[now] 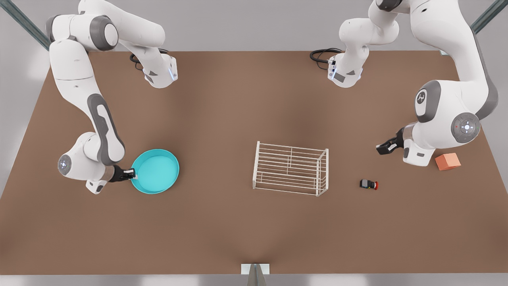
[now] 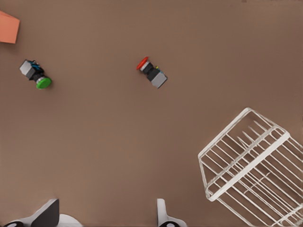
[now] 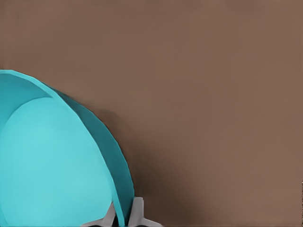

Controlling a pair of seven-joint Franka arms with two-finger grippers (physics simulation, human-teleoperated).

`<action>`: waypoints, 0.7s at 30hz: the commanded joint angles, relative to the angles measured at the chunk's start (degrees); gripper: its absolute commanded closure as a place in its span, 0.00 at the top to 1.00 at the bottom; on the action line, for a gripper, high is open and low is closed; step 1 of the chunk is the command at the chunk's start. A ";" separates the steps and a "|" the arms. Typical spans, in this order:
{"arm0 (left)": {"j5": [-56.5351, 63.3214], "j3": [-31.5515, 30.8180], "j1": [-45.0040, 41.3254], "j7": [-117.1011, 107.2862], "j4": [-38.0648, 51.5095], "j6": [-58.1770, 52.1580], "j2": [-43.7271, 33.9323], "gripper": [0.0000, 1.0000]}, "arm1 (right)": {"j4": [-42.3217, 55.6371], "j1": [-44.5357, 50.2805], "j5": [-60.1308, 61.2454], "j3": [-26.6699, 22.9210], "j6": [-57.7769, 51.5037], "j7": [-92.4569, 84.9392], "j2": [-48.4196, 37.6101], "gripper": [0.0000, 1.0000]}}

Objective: Place the plate on the shelf with right arm and place the red button switch in the plate with left arm

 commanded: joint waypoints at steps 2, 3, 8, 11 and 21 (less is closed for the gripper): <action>-0.93 -0.03 -0.06 -23.49 -0.10 2.58 1.11 1.00 | 0.32 0.03 0.53 1.17 -3.75 -4.11 -2.36 0.21; -1.02 -0.03 -0.50 -31.40 -0.27 5.49 1.73 1.00 | 0.49 0.03 2.37 1.87 -5.33 -4.64 -3.15 0.21; -3.48 0.32 0.20 -50.48 -0.71 21.48 7.62 1.00 | 2.51 0.56 8.61 7.23 -10.17 -2.53 -6.31 0.21; 2.14 0.24 -0.85 -63.65 -0.62 28.52 13.24 1.00 | 3.48 1.08 9.05 13.38 -10.17 3.53 -7.19 0.22; 1.36 0.32 0.82 -60.77 -10.03 49.61 18.51 1.00 | 14.11 27.27 8.44 7.59 -9.38 25.59 -5.00 0.22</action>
